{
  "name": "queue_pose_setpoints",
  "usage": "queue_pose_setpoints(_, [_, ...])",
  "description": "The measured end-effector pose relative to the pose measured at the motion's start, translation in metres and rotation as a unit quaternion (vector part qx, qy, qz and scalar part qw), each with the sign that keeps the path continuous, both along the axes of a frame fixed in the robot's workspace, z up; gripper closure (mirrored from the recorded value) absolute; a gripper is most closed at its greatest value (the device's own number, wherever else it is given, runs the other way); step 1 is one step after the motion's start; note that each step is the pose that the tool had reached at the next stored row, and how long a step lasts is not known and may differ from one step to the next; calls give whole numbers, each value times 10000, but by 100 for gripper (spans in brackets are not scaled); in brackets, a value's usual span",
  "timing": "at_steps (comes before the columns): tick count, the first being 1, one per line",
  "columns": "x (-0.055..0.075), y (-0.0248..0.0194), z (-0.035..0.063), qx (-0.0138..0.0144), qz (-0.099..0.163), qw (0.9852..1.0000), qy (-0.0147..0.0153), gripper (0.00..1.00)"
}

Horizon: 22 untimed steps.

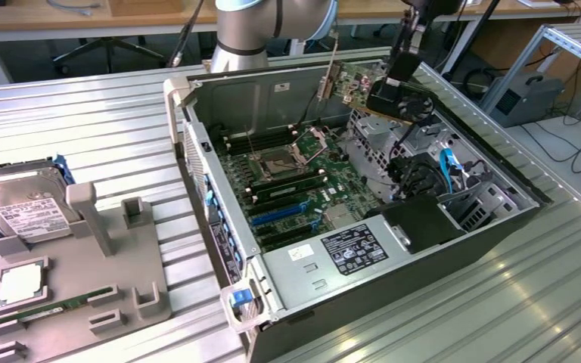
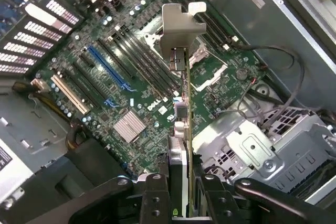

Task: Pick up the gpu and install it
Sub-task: 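Insert the gpu into the slot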

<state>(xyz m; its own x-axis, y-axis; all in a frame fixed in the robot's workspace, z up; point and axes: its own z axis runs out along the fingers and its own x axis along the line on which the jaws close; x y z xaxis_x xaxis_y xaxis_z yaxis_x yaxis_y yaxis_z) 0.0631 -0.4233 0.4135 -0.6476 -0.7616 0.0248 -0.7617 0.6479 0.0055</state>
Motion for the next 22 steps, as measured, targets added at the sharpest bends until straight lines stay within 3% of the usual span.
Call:
queue_pose_setpoints(3, [0, 0, -4, 0, 494, 9988, 0, 73])
queue_pose_setpoints(6, [0, 0, -5, 0, 790, 9969, 0, 73])
queue_pose_setpoints(11, [0, 1, -8, 0, 1428, 9898, 0, 73])
queue_pose_setpoints(14, [0, 1, -9, 0, 1795, 9838, 0, 73])
queue_pose_setpoints(16, [0, 2, -10, 0, 2062, 9785, 0, 73])
queue_pose_setpoints(17, [0, 1, -10, 0, 2150, 9766, 0, 73])
queue_pose_setpoints(21, [0, 2, -14, 0, 2794, 9602, 0, 73])
queue_pose_setpoints(22, [0, 2, -16, 0, 2970, 9549, 0, 73])
